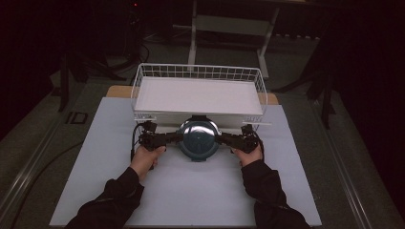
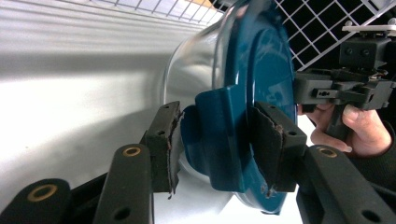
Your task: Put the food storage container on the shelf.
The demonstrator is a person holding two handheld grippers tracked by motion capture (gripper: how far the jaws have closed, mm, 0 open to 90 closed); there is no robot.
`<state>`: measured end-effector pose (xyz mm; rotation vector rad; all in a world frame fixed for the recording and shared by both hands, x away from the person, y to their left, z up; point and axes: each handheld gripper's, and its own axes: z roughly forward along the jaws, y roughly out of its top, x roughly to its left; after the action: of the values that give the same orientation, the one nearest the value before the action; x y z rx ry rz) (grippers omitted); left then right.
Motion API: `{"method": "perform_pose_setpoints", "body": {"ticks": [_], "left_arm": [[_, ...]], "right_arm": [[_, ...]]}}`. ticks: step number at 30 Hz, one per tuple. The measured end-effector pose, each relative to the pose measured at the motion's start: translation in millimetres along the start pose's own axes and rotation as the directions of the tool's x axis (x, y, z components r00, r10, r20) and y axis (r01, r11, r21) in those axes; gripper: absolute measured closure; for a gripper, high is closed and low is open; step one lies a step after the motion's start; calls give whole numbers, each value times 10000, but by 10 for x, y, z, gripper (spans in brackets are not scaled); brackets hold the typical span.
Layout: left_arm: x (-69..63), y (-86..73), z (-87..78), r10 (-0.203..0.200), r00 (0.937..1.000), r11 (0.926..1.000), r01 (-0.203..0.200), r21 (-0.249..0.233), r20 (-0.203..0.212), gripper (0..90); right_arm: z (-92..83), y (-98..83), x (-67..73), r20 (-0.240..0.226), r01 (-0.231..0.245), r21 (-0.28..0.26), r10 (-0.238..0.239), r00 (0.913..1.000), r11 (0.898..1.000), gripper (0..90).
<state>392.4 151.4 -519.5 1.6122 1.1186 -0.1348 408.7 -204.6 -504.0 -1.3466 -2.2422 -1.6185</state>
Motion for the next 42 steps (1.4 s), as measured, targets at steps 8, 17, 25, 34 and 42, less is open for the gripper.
{"method": "perform_pose_setpoints", "body": {"ticks": [8,17,25,34,42], "left_arm": [[-35,26,22,778,9937,9954,-820,-497,-811,504],[-34,59,62,942,9881,9913,-1044,-802,-1213,469],[-98,34,21,1611,9831,9848,-1659,-512,-873,270],[-331,-69,-118,2469,9686,9682,-2479,-328,-299,51],[-589,-158,-313,3425,9395,9394,-3425,-139,-51,3]], "right_arm": [[40,43,21,449,-20,-398,38,9990,9992,523],[81,75,19,1082,295,-788,-208,9939,9965,515],[9,28,119,1210,434,-814,-334,9921,9957,468],[-154,-71,313,1083,1045,-582,-978,9893,9928,462],[-222,-162,587,675,1412,-357,-1386,9880,9893,497]]}}
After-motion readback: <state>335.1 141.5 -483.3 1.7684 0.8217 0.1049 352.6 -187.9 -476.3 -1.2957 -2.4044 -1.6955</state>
